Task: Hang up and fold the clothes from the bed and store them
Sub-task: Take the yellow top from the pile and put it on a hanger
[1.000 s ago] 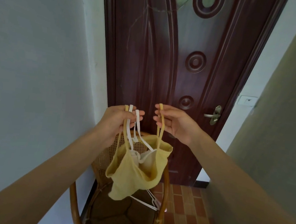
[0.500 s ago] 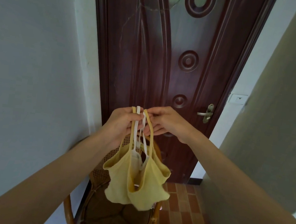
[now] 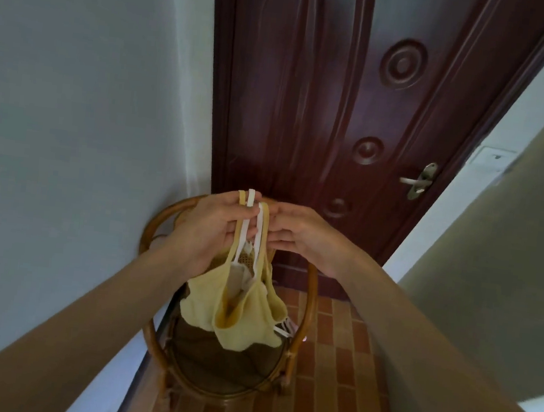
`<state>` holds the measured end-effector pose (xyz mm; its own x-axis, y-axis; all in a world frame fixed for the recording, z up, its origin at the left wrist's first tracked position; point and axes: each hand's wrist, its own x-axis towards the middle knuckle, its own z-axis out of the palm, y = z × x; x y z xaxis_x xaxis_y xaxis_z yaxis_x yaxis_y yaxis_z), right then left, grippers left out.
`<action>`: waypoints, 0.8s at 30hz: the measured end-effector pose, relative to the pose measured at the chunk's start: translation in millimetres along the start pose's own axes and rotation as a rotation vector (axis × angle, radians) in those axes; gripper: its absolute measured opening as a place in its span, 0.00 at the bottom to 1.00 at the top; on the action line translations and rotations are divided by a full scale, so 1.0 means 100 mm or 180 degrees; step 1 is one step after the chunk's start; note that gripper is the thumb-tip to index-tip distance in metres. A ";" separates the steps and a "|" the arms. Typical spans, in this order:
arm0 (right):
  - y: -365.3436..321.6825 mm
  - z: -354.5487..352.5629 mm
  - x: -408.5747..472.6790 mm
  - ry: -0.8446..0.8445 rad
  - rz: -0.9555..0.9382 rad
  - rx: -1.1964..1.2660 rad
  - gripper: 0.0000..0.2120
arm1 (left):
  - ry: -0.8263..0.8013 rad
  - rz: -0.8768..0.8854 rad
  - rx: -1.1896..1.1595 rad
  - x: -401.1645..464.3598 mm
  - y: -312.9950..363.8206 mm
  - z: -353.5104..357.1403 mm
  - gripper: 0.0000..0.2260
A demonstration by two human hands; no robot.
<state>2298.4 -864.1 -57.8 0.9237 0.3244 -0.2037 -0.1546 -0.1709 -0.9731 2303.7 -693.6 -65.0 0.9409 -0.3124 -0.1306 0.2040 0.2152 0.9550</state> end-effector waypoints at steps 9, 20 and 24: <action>0.75 0.36 0.40 -0.0364 0.0736 0.0015 0.14 | 0.0416 -0.0630 0.0089 -0.07 -0.71 -0.56 0.13; 1.94 0.88 0.52 -0.0688 0.1556 0.0307 0.11 | 0.1039 -0.1573 -0.0433 -0.33 -1.87 -0.96 0.05; 2.36 1.02 0.49 -0.0663 0.1888 0.0439 0.13 | 0.1203 -0.1819 -0.0369 -0.42 -2.25 -1.06 0.06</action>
<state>2271.0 -793.4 -308.1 0.5822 0.3879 -0.7146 -0.6747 -0.2599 -0.6908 2247.0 -630.8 -302.1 0.7026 -0.0671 -0.7084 0.7033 0.2169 0.6770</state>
